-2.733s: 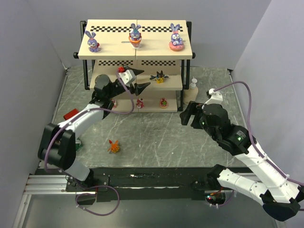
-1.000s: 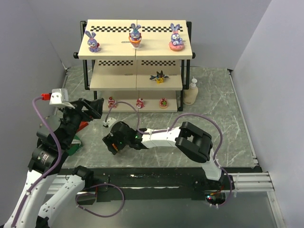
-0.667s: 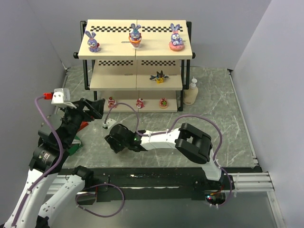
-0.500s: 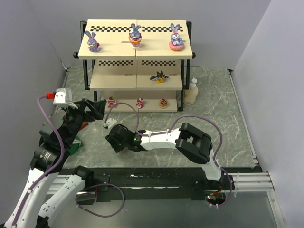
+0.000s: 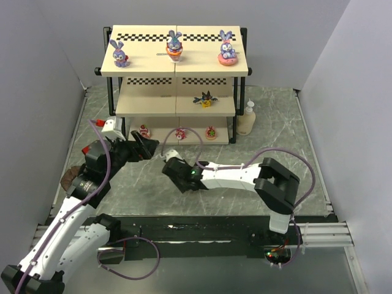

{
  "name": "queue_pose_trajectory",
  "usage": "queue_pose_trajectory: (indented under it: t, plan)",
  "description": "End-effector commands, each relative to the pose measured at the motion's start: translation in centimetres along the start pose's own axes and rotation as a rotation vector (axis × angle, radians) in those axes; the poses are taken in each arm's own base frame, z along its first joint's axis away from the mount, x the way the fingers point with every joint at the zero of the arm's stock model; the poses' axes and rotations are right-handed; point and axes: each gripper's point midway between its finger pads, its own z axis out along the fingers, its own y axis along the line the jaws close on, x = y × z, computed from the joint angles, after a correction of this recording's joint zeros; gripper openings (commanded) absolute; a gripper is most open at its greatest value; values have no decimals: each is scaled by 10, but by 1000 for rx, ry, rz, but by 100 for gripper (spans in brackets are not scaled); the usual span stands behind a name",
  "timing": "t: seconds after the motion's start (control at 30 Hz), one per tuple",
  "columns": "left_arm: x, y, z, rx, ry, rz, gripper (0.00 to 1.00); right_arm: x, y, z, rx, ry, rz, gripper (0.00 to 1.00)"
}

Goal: Place and organize the plastic toys onto the shelf

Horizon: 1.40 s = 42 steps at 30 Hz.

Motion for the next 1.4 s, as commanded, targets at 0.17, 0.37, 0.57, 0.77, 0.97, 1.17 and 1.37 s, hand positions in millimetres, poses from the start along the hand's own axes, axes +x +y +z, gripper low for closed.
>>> queue_pose_trajectory:
  t: [0.17, 0.37, 0.57, 0.77, 0.97, 1.17, 1.37]
  plan:
    - [8, -31, 19, 211, -14, -56, 96, 54, -53, -24, 103, 119, 64, 21]
    - [28, -26, 32, 233, 19, -92, 96, 55, -57, -26, 82, 62, 94, 37]
    - [38, -24, 38, 242, 39, -101, 96, 54, -58, -28, 73, 18, 120, 48]
    - [49, -21, 43, 243, 68, -112, 96, 51, -57, -31, 53, -38, 151, 57]
    - [53, -19, 46, 240, 80, -110, 96, 48, -60, -35, 65, -54, 168, 71]
    - [63, -25, 47, 295, 93, -91, 96, 37, -65, -46, 79, -88, 200, 79]
    - [97, -41, 50, 415, 116, -8, 96, 18, -79, -84, 68, -186, 315, 84]
